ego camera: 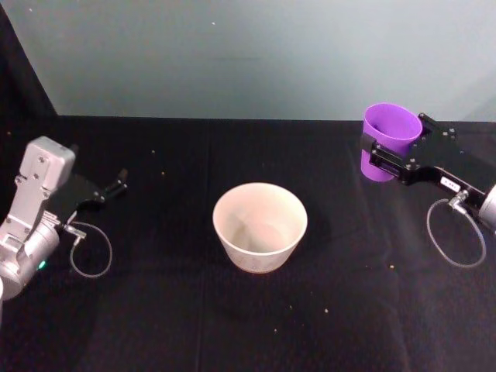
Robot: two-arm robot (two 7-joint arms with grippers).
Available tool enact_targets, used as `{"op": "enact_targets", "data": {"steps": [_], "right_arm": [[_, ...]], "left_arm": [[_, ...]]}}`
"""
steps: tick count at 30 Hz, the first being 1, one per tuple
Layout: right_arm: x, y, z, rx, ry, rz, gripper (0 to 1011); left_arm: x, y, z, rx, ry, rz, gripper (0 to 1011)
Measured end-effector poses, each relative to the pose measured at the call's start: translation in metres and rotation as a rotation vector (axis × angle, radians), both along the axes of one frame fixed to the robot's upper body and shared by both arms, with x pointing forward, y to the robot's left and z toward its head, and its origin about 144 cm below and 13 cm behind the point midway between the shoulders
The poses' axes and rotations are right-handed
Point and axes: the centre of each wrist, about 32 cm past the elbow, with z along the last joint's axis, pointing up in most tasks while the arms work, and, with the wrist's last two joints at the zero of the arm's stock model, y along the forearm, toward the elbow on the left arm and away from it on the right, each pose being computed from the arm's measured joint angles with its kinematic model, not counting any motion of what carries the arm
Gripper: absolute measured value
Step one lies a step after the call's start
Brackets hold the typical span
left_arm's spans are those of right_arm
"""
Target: Pick up the cup and pour the mung beans from the cup into the bowl.
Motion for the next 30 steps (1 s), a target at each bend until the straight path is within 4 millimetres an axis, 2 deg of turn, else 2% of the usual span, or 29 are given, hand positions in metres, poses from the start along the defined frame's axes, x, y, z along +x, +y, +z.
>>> {"op": "enact_targets", "data": {"steps": [30], "right_arm": [[0.0000,0.0000,0.0000,0.000,0.000,0.000,724]], "left_arm": [[0.0000,0.0000,0.0000,0.000,0.000,0.000,1000]]}}
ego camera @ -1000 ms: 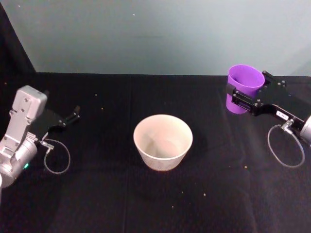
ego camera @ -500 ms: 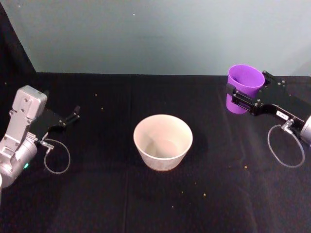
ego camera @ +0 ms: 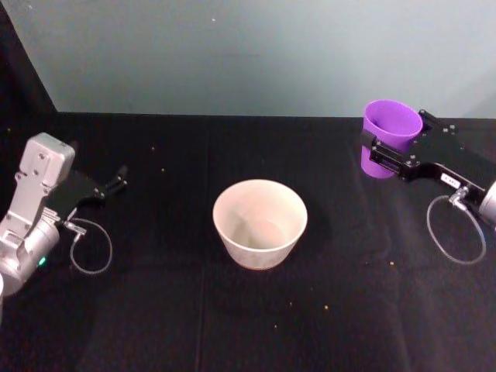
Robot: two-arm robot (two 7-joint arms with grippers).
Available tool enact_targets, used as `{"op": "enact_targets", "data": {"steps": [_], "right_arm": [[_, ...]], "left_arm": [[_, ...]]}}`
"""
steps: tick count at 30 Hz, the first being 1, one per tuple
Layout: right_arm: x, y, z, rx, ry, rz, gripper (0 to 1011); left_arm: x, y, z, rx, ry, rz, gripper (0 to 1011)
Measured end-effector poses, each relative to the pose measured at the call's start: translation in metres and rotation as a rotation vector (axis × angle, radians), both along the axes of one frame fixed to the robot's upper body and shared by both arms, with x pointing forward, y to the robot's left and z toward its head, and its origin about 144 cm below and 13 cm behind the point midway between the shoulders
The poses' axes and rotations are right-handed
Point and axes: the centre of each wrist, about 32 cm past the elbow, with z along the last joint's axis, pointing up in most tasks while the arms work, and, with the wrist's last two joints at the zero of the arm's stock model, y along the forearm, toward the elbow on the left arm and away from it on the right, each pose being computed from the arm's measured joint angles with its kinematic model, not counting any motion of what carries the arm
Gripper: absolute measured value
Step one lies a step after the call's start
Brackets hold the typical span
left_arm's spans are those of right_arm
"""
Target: Pick up the cup and pour the mung beans from the cup into the bowl.
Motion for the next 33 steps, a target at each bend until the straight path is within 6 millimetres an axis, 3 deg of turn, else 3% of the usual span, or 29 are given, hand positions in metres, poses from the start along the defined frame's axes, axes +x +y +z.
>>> {"op": "enact_targets", "data": {"steps": [33], "right_arm": [[0.0000,0.0000,0.0000,0.000,0.000,0.000,724]], "left_arm": [[0.0000,0.0000,0.0000,0.000,0.000,0.000,1000]]}}
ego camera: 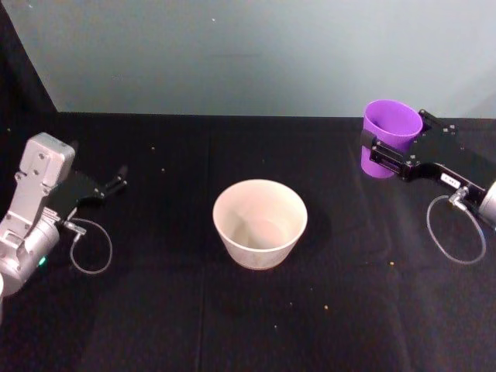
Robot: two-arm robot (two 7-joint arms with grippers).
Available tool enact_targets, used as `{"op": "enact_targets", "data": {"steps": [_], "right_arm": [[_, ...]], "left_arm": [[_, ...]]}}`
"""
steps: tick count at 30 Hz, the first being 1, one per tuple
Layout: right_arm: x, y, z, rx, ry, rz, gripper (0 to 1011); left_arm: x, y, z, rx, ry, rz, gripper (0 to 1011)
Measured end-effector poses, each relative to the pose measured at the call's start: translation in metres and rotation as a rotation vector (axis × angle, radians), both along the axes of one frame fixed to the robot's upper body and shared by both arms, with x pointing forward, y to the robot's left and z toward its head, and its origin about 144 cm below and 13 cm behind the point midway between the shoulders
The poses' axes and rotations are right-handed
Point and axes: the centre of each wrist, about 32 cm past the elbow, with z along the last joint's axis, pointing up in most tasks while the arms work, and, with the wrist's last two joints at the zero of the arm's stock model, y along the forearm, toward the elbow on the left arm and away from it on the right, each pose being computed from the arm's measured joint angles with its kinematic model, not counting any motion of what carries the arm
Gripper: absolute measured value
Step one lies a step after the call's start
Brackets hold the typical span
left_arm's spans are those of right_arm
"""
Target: Pick up the cup and pour the mung beans from the cup into the bowl.
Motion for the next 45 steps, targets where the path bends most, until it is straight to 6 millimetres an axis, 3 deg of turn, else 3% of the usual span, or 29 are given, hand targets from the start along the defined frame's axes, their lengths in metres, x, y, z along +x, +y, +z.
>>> {"op": "enact_targets", "data": {"steps": [45], "right_arm": [[0.0000,0.0000,0.0000,0.000,0.000,0.000,724]], "left_arm": [[0.0000,0.0000,0.0000,0.000,0.000,0.000,1000]]}}
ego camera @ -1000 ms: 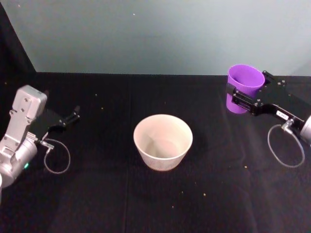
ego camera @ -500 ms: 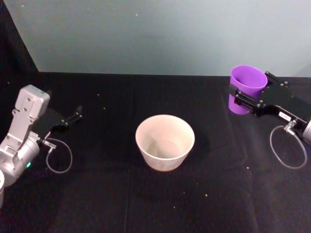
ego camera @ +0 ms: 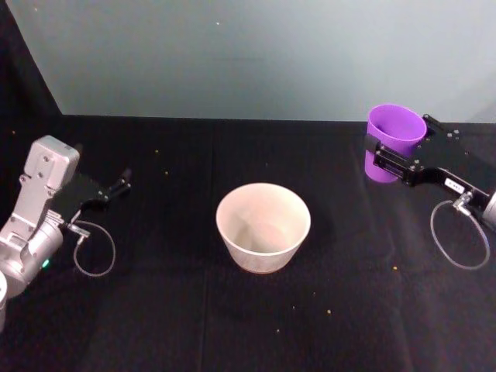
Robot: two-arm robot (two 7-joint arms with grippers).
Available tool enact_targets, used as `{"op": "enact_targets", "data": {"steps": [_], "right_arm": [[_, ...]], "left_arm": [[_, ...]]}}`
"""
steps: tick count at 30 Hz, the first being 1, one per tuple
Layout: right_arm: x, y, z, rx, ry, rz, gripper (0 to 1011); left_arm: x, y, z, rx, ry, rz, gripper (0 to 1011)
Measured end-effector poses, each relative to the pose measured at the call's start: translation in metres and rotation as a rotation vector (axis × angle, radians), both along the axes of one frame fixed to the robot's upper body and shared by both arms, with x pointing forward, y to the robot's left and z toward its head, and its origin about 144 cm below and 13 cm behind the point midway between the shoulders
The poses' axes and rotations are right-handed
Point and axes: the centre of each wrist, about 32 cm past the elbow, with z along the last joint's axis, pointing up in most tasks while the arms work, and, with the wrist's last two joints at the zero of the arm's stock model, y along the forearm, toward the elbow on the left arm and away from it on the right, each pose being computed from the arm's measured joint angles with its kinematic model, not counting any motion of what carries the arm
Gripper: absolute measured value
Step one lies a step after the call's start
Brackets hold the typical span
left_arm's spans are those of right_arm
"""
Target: Pick up the cup and pour the mung beans from the cup into the bowl.
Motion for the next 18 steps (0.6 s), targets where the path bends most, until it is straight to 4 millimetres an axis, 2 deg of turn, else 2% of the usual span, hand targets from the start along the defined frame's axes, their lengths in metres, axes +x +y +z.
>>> {"op": "enact_targets", "data": {"steps": [18], "right_arm": [[0.0000,0.0000,0.0000,0.000,0.000,0.000,724]], "left_arm": [[0.0000,0.0000,0.0000,0.000,0.000,0.000,1000]]}}
